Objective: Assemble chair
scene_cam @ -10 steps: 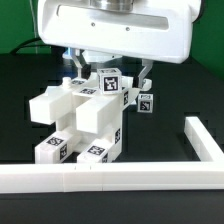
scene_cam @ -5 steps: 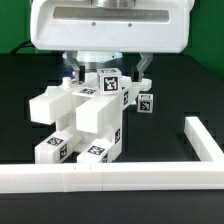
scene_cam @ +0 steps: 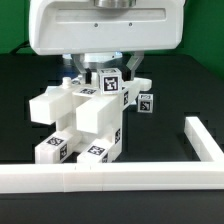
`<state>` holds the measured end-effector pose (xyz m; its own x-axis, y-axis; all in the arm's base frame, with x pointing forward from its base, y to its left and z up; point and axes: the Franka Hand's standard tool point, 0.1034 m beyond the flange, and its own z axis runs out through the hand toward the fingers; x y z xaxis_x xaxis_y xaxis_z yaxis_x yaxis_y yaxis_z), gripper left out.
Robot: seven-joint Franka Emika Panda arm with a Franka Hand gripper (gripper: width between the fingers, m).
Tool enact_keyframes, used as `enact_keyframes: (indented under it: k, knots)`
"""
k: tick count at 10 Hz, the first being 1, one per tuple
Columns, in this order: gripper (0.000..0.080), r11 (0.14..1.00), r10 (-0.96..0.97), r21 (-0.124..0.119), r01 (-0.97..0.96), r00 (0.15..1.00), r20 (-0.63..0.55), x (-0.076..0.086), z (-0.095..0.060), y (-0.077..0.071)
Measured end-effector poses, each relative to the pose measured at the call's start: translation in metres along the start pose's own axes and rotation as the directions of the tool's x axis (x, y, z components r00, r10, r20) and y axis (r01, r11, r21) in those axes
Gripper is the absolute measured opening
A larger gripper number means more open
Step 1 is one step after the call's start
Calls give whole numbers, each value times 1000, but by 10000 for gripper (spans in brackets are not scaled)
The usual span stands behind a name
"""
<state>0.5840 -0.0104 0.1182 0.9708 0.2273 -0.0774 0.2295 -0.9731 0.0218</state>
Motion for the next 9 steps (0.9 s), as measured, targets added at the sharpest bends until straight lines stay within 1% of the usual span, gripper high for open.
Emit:
enact_keyframes:
  k: [1,2,4,7,8,9]
  knots:
    - [385,1000,0,0,0,1000,0,0,0,0]
    - [285,1000,7,0,-7,1000,0,0,0,0]
    - [285,999,42,1,-42,999,0,0,0,0]
    - [285,967,255,5,-255,967,1,0,1,0]
    - [285,921,388,24,-388,922,11,-2,1,2]
    - [287,884,466,28,-467,884,20,-3,2,4]
